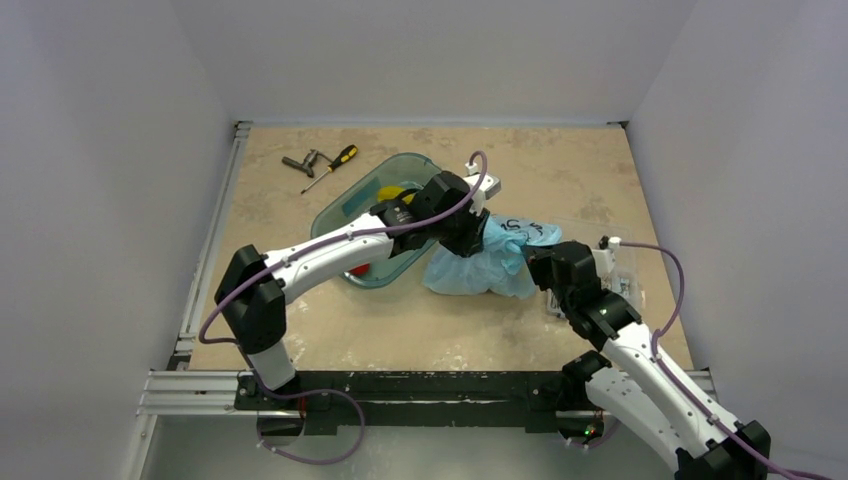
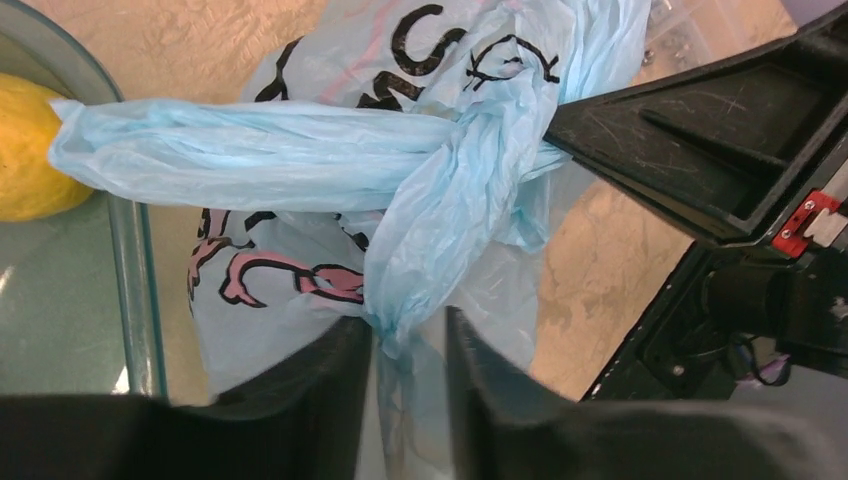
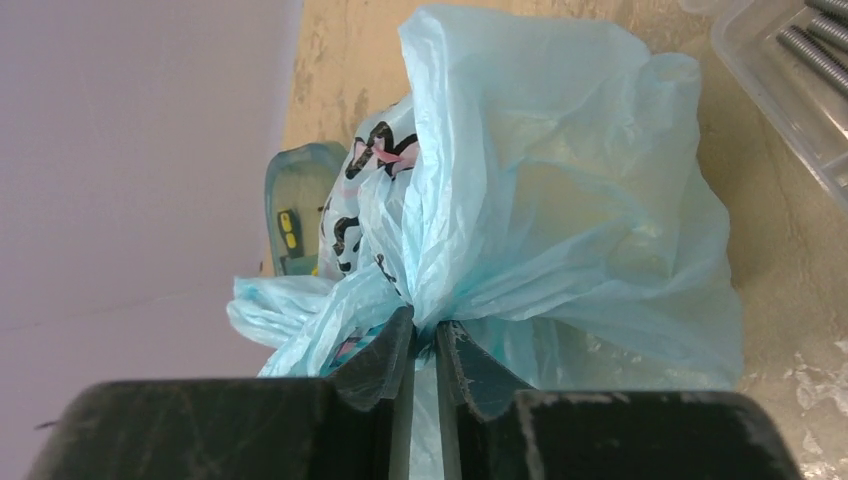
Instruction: Take the fake fruits out of the plastic bag
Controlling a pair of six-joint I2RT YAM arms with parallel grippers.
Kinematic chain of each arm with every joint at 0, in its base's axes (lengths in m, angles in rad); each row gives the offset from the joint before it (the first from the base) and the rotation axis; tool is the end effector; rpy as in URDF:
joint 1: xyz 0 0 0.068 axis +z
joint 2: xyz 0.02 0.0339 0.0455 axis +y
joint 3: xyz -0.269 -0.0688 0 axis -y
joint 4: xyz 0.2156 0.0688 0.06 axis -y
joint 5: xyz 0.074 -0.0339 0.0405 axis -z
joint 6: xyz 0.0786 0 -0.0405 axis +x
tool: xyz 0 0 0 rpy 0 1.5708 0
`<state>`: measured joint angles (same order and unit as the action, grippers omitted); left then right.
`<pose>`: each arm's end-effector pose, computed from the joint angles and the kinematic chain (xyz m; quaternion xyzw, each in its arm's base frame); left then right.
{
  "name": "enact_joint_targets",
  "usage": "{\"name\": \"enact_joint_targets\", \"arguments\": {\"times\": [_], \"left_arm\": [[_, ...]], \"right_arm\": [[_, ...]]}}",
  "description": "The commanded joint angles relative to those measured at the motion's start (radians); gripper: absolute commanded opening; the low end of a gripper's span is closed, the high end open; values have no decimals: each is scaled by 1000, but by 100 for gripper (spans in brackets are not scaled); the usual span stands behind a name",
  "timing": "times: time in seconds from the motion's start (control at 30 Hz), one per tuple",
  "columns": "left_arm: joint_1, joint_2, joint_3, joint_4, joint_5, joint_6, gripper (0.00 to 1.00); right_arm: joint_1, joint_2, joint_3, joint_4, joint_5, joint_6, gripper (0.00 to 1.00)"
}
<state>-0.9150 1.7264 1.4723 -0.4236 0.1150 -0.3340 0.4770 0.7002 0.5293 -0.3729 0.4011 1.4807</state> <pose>0.2392 -0.3256 0.2878 0.2817 0.8556 -0.2941 0.3195 0.1582 0.0472 0.2336 0.4964 0.7012 0.3027 0.4126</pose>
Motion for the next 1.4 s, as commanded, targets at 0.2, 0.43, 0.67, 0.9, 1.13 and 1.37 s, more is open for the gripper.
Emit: {"name": "enact_joint_targets", "arguments": {"times": [0.2, 0.43, 0.67, 0.9, 1.13, 1.37], "left_arm": [[-86, -102, -21, 100, -142, 210, 88], [-97, -80, -18, 133, -133, 303, 77], [-102, -57, -6, 140, -147, 363, 58], [-136, -19, 14, 122, -177, 404, 65], [-143, -26, 15, 101, -238, 388, 30], [-143, -80, -30, 117, -187, 276, 18]], "right_arm": [[0, 1, 76, 29, 1, -327, 0], [-1, -33, 87, 38, -80, -493, 0], [-1, -72, 53, 78, -143, -537, 0], [0, -30, 53, 114, -192, -545, 0], [0, -7, 51, 109, -187, -526, 0], [-14, -65, 118, -140, -27, -305, 0]]}}
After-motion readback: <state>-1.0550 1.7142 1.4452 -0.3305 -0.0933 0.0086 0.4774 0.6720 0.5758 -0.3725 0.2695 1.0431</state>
